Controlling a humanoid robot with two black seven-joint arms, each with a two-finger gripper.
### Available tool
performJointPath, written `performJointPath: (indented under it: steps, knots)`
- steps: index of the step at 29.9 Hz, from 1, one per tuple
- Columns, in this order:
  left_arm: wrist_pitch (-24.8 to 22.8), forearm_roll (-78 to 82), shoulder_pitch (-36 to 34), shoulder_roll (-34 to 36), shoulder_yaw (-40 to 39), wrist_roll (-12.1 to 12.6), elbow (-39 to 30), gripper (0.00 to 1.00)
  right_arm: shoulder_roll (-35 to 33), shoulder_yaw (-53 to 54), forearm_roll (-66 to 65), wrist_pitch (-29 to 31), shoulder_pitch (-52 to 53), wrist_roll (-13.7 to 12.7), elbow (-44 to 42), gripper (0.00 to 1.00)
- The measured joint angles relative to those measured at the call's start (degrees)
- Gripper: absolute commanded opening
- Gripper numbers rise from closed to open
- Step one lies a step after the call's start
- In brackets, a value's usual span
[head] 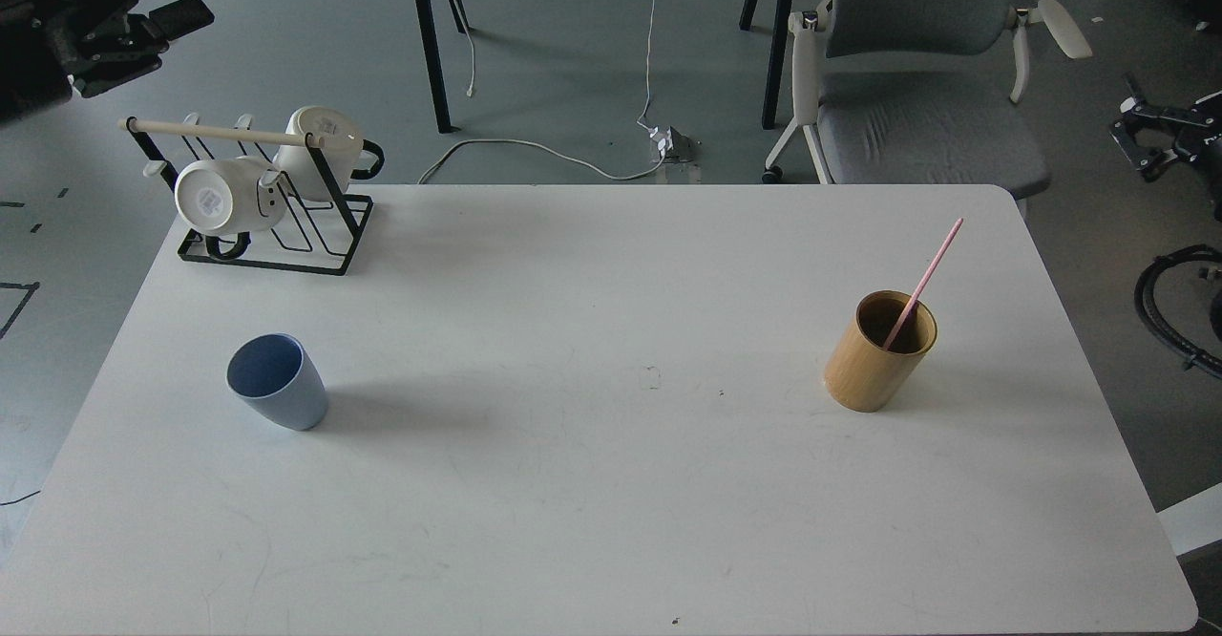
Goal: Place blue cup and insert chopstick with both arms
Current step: 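Reach the left gripper down to the light blue cup and grasp it, then lift the blue cup with the left gripper and carry it toward the table center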
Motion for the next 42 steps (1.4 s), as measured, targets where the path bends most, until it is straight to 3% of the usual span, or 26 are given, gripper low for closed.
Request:
performJointPath:
  steps: [4,8,14,21,27,29,32,33,36,42]
  knots:
    - [0.1,14.8,0.4,1.5,5.3,-0.5,-3.7,0.78,-0.2,0.0,0.0,0.0,-0.2,0.0,-0.2,0.99]
    - [5.4,26.7,0.8,1.1,12.0,-2.3,-3.5,0.78,-0.2,0.0,0.0,0.0,-0.3,0.0,-0.3,0.99]
    - [13.5,41.4,1.5,-4.0,20.5,-3.1,4.0,0.78,-0.2,0.1,-0.1,0.0,-0.6,0.0,-0.4,0.99]
    - [17.2,46.2,3.4,-9.4,24.0,-3.2,12.1,0.74,-0.2,0.4,-0.1,0.0,-0.6,0.0,-0.2,0.99]
    - [17.8,49.2,4.9,-12.5,24.4,-3.2,16.9,0.53,-0.5,0.4,0.0,0.0,-0.5,0.0,-0.2,0.99]
    - [18.3,49.9,5.0,-13.6,24.4,-3.3,19.0,0.41,-0.6,0.4,0.0,0.0,-0.5,0.0,-0.2,0.99]
    - [18.6,50.2,5.2,-14.4,24.4,-3.3,20.1,0.16,-0.6,0.4,0.0,0.0,-0.6,0.0,-0.3,0.99]
    - [18.4,50.1,5.2,-14.5,24.4,-3.3,20.3,0.13,-0.6,0.4,0.0,0.0,-0.6,0.0,-0.4,0.99]
    - [16.8,49.8,5.1,-14.6,24.4,-3.2,20.6,0.05,-0.6,0.4,-0.1,0.0,-0.6,0.0,-0.6,0.99]
    - [15.6,49.8,4.7,-14.6,24.1,-3.6,19.6,0.0,-0.6,0.4,-0.1,0.0,-0.7,0.1,-0.6,0.99]
